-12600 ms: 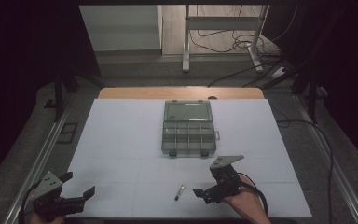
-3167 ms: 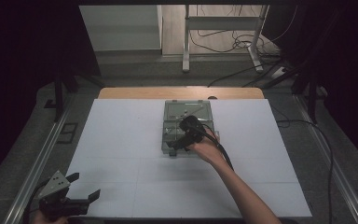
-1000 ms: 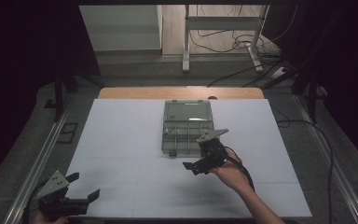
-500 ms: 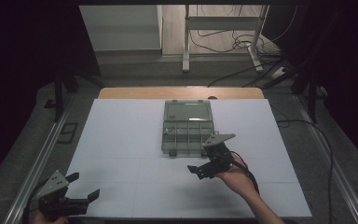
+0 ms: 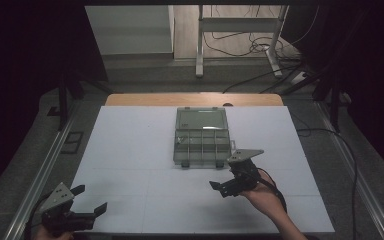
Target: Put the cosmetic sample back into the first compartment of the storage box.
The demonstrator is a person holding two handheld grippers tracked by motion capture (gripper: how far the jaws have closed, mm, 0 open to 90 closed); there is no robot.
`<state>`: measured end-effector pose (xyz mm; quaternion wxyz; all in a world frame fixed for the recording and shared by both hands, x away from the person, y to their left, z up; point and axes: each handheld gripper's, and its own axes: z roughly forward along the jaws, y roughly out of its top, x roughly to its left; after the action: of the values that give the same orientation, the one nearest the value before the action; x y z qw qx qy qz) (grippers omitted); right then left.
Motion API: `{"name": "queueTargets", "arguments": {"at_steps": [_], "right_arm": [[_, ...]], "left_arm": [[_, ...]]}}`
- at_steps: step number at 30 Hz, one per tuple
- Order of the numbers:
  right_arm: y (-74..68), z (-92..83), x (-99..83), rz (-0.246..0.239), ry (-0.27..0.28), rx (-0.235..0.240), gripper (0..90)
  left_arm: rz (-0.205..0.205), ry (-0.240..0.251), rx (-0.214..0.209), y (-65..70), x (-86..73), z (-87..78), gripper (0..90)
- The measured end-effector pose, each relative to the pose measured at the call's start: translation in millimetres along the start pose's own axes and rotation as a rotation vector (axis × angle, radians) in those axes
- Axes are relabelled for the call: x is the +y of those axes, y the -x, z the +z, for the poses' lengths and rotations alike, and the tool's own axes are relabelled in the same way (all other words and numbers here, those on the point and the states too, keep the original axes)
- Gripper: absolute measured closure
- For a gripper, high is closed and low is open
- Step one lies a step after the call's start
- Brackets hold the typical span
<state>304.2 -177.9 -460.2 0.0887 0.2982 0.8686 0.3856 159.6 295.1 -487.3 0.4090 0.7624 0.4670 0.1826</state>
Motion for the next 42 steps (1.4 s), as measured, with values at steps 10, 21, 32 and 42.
{"name": "queueTargets", "arguments": {"at_steps": [10,21,32,42], "right_arm": [[1.7,-14.4,-9.7,0.009,0.009,-0.030,1.3],[3.8,-31.4,-24.4,0.028,0.025,-0.057,1.1],[8.0,-49.6,-39.2,0.059,0.048,-0.086,1.1],[12.4,-73.5,-59.9,0.118,0.092,-0.137,0.0]], "left_arm": [[-0.001,-0.002,0.002,0.0,0.0,0.2,2.2],[-0.002,-0.001,0.005,0.0,0.0,0.1,2.2],[-0.007,0.000,0.006,-0.6,-0.1,-0.3,2.2],[-0.012,0.001,0.006,-0.8,-0.2,-0.5,2.2]]}}
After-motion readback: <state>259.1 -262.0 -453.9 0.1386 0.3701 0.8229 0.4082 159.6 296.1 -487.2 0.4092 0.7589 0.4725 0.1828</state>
